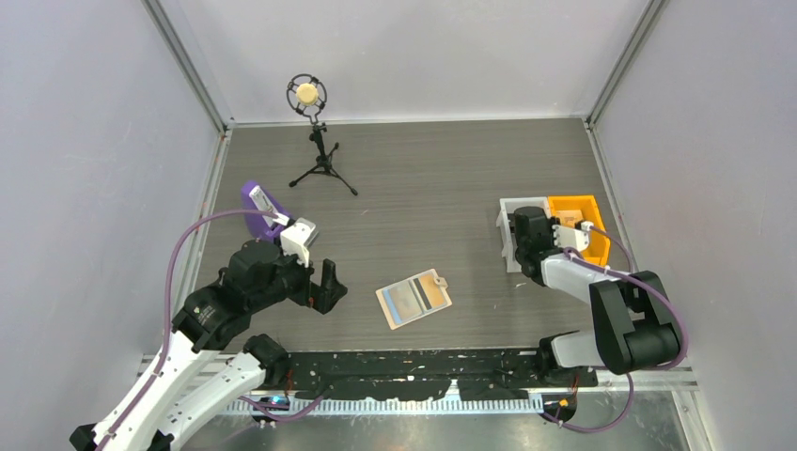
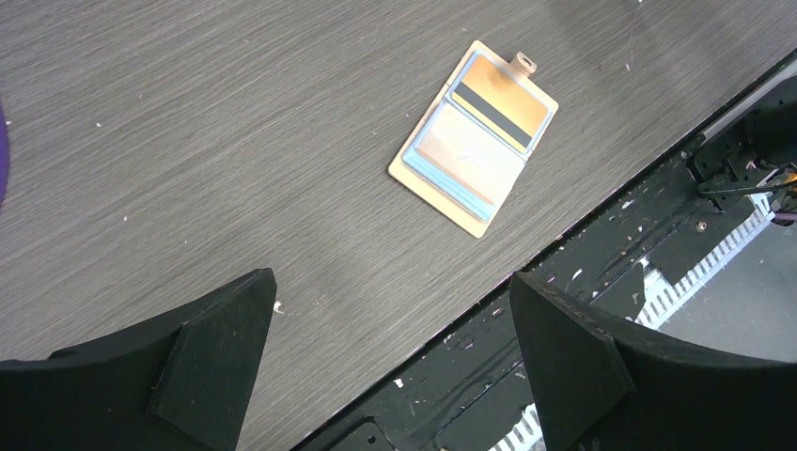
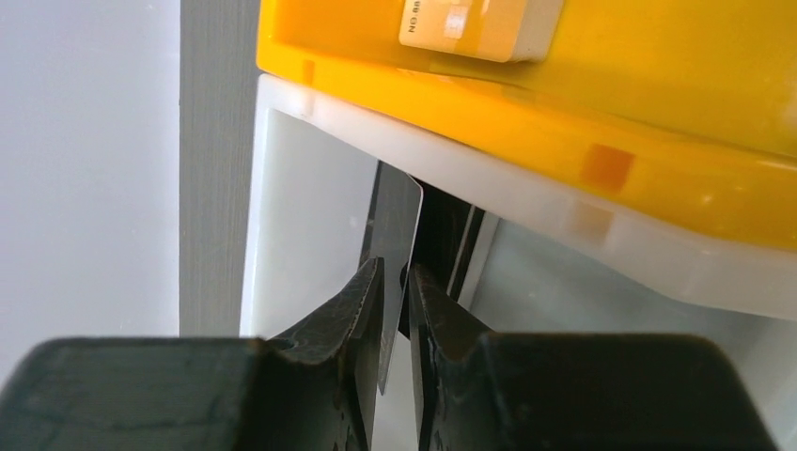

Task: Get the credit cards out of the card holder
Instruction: Place the credit card in the storage box, then remove the credit card from the card holder.

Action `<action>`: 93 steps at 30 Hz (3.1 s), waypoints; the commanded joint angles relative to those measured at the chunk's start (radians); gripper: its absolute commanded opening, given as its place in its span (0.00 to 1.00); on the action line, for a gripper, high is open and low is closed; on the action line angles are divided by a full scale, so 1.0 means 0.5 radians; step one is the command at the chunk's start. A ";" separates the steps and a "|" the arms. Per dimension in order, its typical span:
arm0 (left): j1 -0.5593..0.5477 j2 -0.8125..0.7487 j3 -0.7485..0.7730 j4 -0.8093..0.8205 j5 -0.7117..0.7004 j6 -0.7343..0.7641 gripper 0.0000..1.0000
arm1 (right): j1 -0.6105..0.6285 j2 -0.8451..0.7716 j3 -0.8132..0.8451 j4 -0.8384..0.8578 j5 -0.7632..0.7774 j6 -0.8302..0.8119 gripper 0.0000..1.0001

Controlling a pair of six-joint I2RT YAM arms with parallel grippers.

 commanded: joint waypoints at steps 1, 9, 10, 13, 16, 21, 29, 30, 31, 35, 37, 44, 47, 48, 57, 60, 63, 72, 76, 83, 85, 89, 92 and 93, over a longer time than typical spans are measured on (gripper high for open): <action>0.006 -0.012 -0.002 0.040 0.022 0.044 1.00 | -0.004 0.020 0.115 -0.035 0.050 -0.049 0.24; 0.003 -0.008 -0.002 0.039 0.021 0.044 1.00 | -0.014 0.002 0.168 -0.143 0.063 -0.085 0.36; 0.004 -0.008 -0.004 0.039 0.021 0.044 1.00 | -0.017 0.002 0.169 -0.158 0.061 -0.086 0.36; 0.005 -0.010 -0.005 0.038 0.021 0.041 1.00 | -0.027 0.006 0.178 -0.180 0.045 -0.093 0.38; 0.005 -0.011 -0.005 0.039 0.023 0.042 1.00 | -0.037 0.013 0.201 -0.205 0.039 -0.121 0.44; 0.005 -0.007 -0.005 0.040 0.028 0.043 1.00 | -0.042 0.005 0.222 -0.251 0.042 -0.143 0.49; 0.003 -0.005 -0.008 0.040 0.025 0.047 1.00 | -0.044 0.007 0.246 -0.245 0.018 -0.214 0.49; 0.004 -0.006 -0.008 0.039 0.022 0.047 1.00 | -0.044 -0.002 0.243 -0.209 0.010 -0.241 0.48; 0.004 -0.004 -0.008 0.039 0.021 0.047 1.00 | -0.044 -0.028 0.242 -0.183 -0.010 -0.323 0.48; 0.004 0.000 -0.011 0.042 0.017 0.048 1.00 | -0.044 -0.182 0.283 -0.114 -0.078 -0.653 0.47; 0.004 0.009 -0.013 0.039 0.014 0.037 1.00 | -0.044 -0.271 0.338 -0.126 -0.134 -0.835 0.48; 0.005 0.049 -0.020 0.050 0.055 -0.123 0.98 | -0.055 -0.493 0.501 -0.188 -0.651 -1.527 0.50; 0.003 0.059 -0.068 0.082 0.113 -0.233 0.97 | -0.049 -0.517 0.598 -0.343 -1.015 -1.677 0.49; 0.003 0.058 -0.092 0.101 0.128 -0.273 0.96 | -0.040 -0.525 0.610 -0.362 -1.157 -1.730 0.49; 0.005 0.019 -0.402 0.444 0.088 -0.611 0.94 | 0.603 -0.646 0.505 -0.664 -1.343 -1.906 0.45; 0.004 0.028 -0.478 0.545 0.068 -0.688 0.93 | 0.818 -0.632 0.378 -0.623 -1.406 -1.861 0.42; 0.003 0.044 -0.562 0.634 0.049 -0.767 0.90 | 1.038 -0.561 0.317 -0.515 -1.526 -1.836 0.40; 0.004 0.052 -0.827 0.923 0.097 -0.981 0.82 | 1.663 -0.063 0.682 -0.911 -1.025 -1.922 0.48; 0.004 -0.054 -0.870 0.898 -0.034 -1.013 0.82 | 1.789 0.112 0.778 -0.973 -0.850 -1.924 0.57; 0.004 -0.106 -0.885 0.850 -0.069 -1.030 0.81 | 1.842 0.206 0.806 -0.963 -0.893 -1.926 0.63; 0.004 -0.128 -0.906 0.849 -0.078 -1.045 0.81 | 1.871 0.238 0.838 -0.997 -0.847 -1.924 0.65; 0.006 -0.209 -0.941 0.837 -0.109 -1.076 0.81 | 1.913 0.323 0.889 -1.032 -0.761 -1.929 0.67; 0.004 -0.260 -0.949 0.808 -0.132 -1.082 0.81 | 1.935 0.374 0.922 -1.068 -0.696 -1.933 0.67; 0.004 -0.276 -0.947 0.795 -0.141 -1.082 0.81 | 1.940 0.397 0.940 -1.085 -0.669 -1.934 0.67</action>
